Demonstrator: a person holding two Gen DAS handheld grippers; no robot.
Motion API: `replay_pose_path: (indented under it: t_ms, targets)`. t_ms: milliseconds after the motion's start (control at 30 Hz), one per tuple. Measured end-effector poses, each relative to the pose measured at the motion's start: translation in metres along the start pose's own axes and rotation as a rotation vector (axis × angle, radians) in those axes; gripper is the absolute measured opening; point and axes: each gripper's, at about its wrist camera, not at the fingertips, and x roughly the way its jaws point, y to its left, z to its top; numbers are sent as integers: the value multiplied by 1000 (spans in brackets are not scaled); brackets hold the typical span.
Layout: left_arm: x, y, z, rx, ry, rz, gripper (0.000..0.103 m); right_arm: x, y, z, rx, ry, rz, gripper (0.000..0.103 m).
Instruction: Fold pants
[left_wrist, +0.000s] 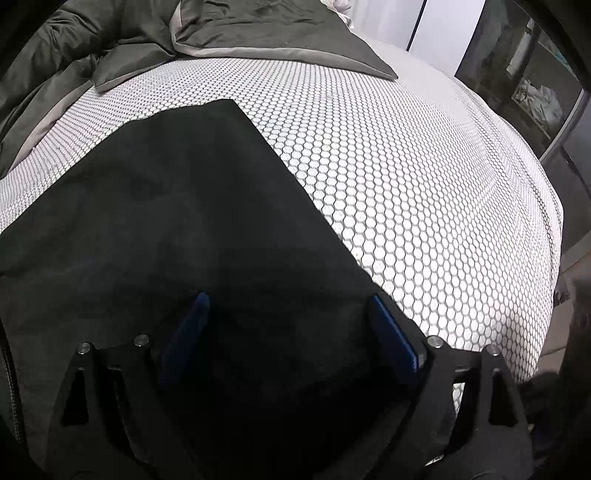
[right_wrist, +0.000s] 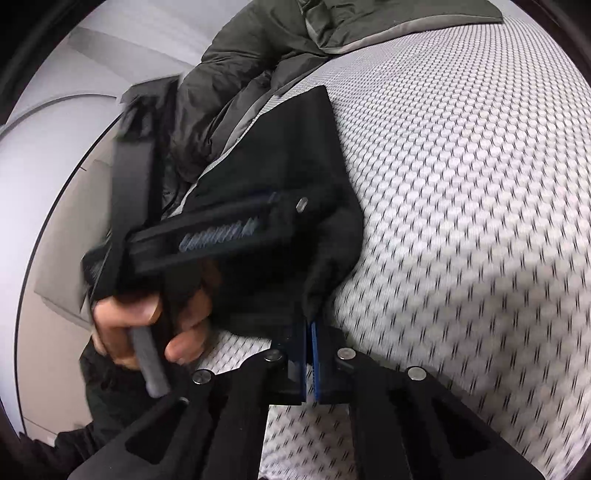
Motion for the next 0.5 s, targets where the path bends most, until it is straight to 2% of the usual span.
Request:
replay_pose_path:
  t_ms: [167,267,333,467,500]
  targets:
    - [-2,-4,-3,24,2,10,87,-1,8,-18,-43,64,26,1]
    - [-16,-5,-13,32,7,6,87,-14,11,-17,-67,75,11,12]
    - [-27,-6,-23,54,-1,10,87,-26,10,-15,-58,31,14,24]
    - [-42,-16,-58,116,-23,78,87,-49,-3,-10,-15,-45,-13,26]
    - [-42,-23,-66,149,-32,111,87,-55,-8,-7,7,-71,-22,30]
